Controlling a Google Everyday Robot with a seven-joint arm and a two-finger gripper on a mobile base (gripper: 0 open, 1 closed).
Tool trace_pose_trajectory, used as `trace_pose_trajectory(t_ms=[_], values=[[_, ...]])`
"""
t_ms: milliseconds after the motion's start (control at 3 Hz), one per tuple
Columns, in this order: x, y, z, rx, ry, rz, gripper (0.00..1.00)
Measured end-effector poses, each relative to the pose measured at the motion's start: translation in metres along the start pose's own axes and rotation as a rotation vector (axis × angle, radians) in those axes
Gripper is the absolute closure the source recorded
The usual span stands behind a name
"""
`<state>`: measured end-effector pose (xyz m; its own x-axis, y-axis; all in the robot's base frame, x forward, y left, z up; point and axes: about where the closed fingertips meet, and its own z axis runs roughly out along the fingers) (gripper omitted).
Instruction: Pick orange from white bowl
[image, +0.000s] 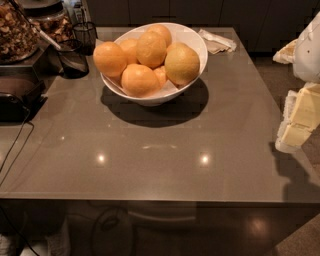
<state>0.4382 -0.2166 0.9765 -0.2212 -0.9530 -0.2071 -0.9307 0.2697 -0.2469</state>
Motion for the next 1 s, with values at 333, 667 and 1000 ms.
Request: trace_pose_trajectory(t_ms=[333, 667, 1000], values=[[0.000, 0.000, 0.000, 0.000, 0.000, 0.000, 0.00], [-0.007, -0.006, -0.003, -0.008, -0.009, 0.034, 0.00], [-0.021, -0.021, -0.004, -0.030, -0.005, 0.090, 0.00]])
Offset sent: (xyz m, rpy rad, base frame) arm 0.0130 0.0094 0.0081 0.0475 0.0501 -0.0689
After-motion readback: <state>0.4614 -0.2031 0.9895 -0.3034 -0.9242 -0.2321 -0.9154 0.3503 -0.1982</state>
